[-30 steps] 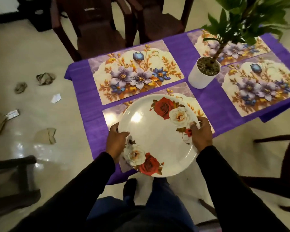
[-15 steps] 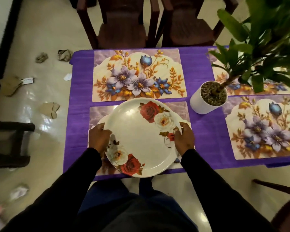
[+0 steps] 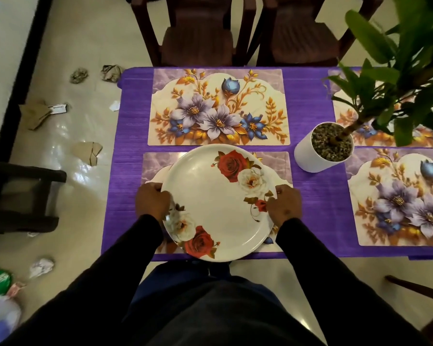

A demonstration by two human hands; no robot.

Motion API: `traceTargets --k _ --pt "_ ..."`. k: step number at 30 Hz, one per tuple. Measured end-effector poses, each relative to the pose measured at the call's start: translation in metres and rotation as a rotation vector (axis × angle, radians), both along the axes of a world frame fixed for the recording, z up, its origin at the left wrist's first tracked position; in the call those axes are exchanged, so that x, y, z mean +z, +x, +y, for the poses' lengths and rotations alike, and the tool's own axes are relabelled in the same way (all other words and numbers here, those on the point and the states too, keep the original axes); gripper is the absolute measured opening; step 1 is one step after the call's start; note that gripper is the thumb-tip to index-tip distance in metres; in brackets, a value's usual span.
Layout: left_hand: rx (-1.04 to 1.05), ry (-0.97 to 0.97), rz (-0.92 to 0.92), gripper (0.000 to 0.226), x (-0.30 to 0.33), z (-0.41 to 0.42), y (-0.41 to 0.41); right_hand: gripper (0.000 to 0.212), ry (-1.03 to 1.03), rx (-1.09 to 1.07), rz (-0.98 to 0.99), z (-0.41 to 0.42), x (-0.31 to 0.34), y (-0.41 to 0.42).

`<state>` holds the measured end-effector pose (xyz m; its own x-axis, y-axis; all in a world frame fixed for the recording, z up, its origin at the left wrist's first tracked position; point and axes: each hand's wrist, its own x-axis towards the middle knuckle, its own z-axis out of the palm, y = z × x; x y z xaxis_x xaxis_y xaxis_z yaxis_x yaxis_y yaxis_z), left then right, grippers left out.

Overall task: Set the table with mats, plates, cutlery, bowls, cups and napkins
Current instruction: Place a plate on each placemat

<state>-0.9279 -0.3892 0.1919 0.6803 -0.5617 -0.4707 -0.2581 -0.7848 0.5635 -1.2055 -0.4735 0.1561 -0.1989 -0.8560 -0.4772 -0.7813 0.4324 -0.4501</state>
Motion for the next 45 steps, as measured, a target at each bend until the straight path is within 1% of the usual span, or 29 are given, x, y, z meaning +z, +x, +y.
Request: traceTargets --k 1,3,7,17,24,28,30,33,40,45 --pt "0.02 0.01 -0.009 0.026 0.0 0.001 0.0 0.02 0.001 0.005 0.005 -0.001 0.014 0.004" --pt "0.043 0.02 -0.027 0.029 -0.002 0.003 0.004 0.019 0.016 -0.011 0.004 -0.003 0.021 0.007" --pt "0.044 0.044 -0.044 0.028 -0.002 0.001 0.005 0.02 0.015 -0.019 0.025 -0.002 0.018 0.007" --pt "0.01 0.056 -0.107 0.022 -0.005 0.001 -0.001 0.024 0.028 -0.066 0.009 -0.006 0.02 0.008" --pt "0.012 0.057 -0.111 0.026 -0.006 0.002 0.002 0.025 0.031 -0.08 -0.019 -0.007 0.023 0.007" --pt "0.036 0.055 -0.091 0.029 -0.007 0.002 0.003 0.017 0.021 -0.092 -0.061 -0.003 0.019 0.007" --pt "0.04 0.04 -0.074 0.029 -0.01 0.004 0.005 0.013 0.023 -0.106 -0.056 -0.001 0.017 0.007" --pt "0.053 0.011 -0.047 0.029 -0.012 0.006 0.005 0.016 0.019 -0.156 -0.056 0.002 0.015 0.007" --pt "0.052 -0.019 -0.084 0.032 -0.01 0.007 0.008 0.018 -0.008 -0.228 -0.088 0.003 0.015 0.01" --pt "0.086 -0.095 -0.071 0.026 -0.006 0.011 0.008 0.017 -0.058 -0.285 -0.147 0.008 0.021 0.009"
